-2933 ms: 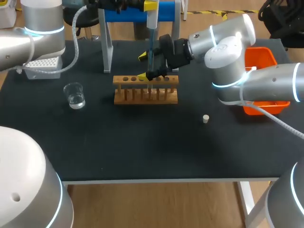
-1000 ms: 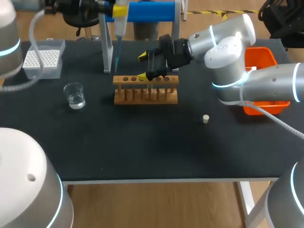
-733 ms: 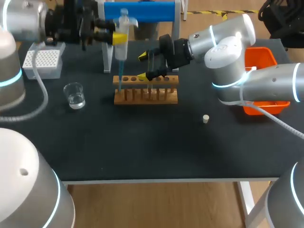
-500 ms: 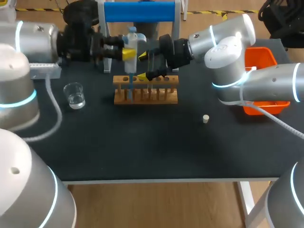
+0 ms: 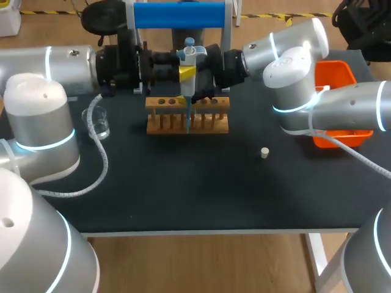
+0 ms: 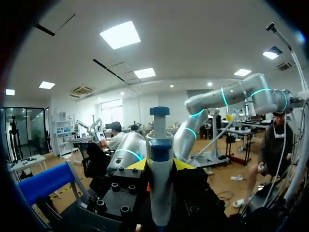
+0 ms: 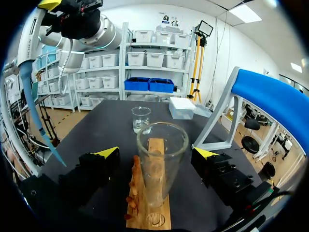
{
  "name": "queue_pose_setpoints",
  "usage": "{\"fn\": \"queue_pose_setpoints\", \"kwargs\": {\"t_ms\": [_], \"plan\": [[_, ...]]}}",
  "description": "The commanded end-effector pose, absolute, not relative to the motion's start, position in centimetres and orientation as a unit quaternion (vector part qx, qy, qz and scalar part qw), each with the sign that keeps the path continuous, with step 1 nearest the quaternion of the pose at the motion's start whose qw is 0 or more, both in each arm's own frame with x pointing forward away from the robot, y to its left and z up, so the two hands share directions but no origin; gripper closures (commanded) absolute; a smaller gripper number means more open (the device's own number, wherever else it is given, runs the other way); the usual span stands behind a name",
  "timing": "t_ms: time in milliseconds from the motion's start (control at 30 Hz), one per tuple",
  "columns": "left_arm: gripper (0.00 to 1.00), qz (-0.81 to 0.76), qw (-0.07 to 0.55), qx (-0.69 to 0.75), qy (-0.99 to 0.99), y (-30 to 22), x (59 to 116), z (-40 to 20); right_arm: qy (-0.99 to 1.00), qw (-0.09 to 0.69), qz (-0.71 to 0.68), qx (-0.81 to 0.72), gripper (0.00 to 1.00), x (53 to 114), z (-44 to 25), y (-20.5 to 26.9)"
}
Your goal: Invert the test tube, pick up the pipette, mount the tip to pipette, aspirate from beaker and dispense into the tube, eject the tip, return the pipette, and cap with the stopper.
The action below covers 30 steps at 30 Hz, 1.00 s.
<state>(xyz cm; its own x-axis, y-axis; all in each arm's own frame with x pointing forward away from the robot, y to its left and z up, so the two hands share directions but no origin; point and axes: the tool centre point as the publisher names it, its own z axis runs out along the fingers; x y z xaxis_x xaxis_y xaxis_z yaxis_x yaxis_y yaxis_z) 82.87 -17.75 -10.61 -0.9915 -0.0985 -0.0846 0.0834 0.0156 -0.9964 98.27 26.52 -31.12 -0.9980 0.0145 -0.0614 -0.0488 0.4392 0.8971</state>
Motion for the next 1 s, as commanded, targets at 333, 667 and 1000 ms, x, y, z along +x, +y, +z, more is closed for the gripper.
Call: {"fn": "queue_pose_setpoints", "kwargs": {"t_ms": [333,667,1000], "plan": [[1.0,-0.701,0.051,-0.004,0.711,-18.1,83.5,-10.8,0.848,0.028,0.529,-0.011,0.0,98.4,-31.1,26.5],[1.0,-0.701,0.051,-0.004,0.711,-18.1,83.5,-10.8,0.842,0.036,0.538,0.01,0.0,98.6,-31.0,23.4],[1.0,-0.701,0.051,-0.004,0.711,-18.1,83.5,-10.8,0.807,0.032,0.59,0.019,0.0,97.6,-29.7,19.1]]}}
